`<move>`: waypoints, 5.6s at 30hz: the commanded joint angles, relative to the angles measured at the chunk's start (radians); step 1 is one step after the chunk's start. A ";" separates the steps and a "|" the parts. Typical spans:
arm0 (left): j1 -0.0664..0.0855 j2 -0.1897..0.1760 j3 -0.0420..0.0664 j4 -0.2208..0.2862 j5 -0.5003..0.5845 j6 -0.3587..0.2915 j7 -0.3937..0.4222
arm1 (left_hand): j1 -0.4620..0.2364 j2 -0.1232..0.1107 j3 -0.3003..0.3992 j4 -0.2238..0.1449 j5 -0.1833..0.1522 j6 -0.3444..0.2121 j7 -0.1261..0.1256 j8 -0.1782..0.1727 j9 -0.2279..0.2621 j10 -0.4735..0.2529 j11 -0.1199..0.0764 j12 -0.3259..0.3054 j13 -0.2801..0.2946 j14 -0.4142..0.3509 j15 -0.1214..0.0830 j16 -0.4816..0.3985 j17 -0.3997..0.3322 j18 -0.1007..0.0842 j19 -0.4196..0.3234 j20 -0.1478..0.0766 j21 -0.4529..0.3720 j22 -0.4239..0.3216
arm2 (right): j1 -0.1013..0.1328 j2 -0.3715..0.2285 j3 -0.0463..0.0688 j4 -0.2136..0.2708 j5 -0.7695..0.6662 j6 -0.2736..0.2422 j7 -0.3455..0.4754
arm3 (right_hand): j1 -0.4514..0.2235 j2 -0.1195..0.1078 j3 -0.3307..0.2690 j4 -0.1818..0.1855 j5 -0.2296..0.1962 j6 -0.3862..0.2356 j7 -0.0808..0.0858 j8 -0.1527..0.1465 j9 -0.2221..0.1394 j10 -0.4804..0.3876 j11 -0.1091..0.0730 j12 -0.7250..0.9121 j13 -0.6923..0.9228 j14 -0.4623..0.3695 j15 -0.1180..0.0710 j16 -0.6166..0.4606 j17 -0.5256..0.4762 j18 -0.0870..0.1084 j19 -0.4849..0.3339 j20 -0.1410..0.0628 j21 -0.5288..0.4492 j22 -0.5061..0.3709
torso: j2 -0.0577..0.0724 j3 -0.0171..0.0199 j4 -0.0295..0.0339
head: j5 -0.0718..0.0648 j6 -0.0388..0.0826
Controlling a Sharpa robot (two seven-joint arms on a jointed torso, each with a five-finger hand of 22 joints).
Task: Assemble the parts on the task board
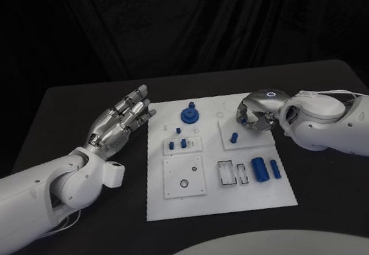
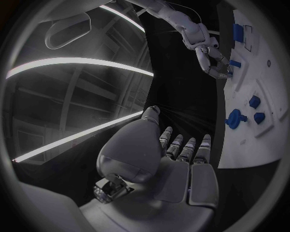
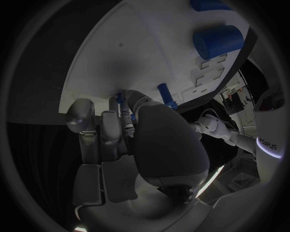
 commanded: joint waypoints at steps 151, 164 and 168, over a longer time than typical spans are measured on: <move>-0.060 0.034 0.001 -0.042 0.006 0.050 -0.016 | 0.022 0.031 0.023 -0.047 0.020 0.010 0.038 0.003 0.001 0.000 0.028 0.024 0.003 0.007 0.023 0.004 0.004 -0.024 0.009 0.003 0.004 -0.009 | -0.049 0.177 0.000 0.230 -0.217 0.133 -0.015 | -0.036 -0.021 0.054 -0.002 -0.128 -0.045 0.008 0.050 0.052 0.053 -0.008 -0.025 -0.038 0.013 0.001 0.007 -0.003 -0.022 0.012 0.001 0.042 0.128 | 0.003 0.0010 0.0042 | 0.076 0.000; -0.061 0.034 0.001 -0.042 0.006 0.051 -0.021 | 0.023 0.032 0.024 -0.048 0.020 0.011 0.039 0.003 0.001 0.000 0.027 0.024 0.003 0.007 0.023 0.005 0.004 -0.024 0.009 0.003 0.004 -0.009 | -0.055 0.184 0.000 0.215 -0.215 0.143 -0.017 | -0.036 -0.023 0.058 -0.003 -0.130 -0.053 0.010 0.042 0.048 0.047 -0.005 -0.035 -0.043 0.010 0.002 0.001 -0.012 -0.020 0.009 0.001 0.030 0.125 | 0.005 0.0000 0.0038 | 0.078 0.000; -0.061 0.035 0.001 -0.042 0.006 0.051 -0.022 | 0.024 0.034 0.026 -0.051 0.021 0.013 0.043 0.003 0.002 -0.001 0.026 0.025 0.003 0.007 0.024 0.005 0.004 -0.024 0.009 0.003 0.004 -0.009 | -0.059 0.185 0.000 0.213 -0.215 0.146 -0.016 | -0.037 -0.026 0.059 -0.002 -0.133 -0.062 0.012 0.034 0.045 0.042 -0.003 -0.041 -0.047 0.007 0.004 -0.004 -0.018 -0.019 0.006 0.002 0.023 0.123 | 0.005 0.0006 0.0031 | 0.078 0.000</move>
